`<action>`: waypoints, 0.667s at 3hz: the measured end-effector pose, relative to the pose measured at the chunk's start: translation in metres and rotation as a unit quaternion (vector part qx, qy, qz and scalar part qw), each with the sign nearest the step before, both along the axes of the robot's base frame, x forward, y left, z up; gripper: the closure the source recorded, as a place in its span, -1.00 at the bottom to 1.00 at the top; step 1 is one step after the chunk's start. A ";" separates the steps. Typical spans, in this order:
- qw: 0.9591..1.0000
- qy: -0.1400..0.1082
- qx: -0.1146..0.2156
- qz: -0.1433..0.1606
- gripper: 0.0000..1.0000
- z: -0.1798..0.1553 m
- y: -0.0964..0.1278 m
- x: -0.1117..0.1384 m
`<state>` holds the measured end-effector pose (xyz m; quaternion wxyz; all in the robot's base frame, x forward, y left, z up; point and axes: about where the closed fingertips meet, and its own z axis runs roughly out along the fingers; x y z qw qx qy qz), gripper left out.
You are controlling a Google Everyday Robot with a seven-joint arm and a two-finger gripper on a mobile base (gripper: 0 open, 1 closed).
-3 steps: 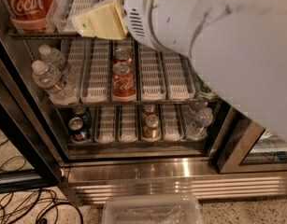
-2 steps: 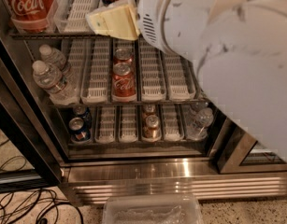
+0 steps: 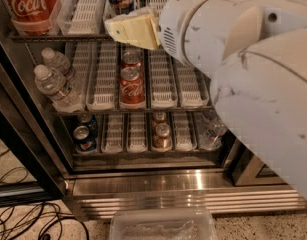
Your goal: Pick redbull can from top shelf of fridge
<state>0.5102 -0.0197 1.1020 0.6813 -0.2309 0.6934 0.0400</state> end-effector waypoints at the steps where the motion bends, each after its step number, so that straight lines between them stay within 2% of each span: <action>1: 1.000 -0.010 0.000 -0.004 -1.00 -0.004 -0.005 -0.002; 2: 1.000 -0.026 -0.009 -0.009 -0.82 -0.006 -0.011 -0.004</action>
Offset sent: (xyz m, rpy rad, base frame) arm 0.0509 0.0173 -0.0433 -0.0272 -0.0742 -0.0604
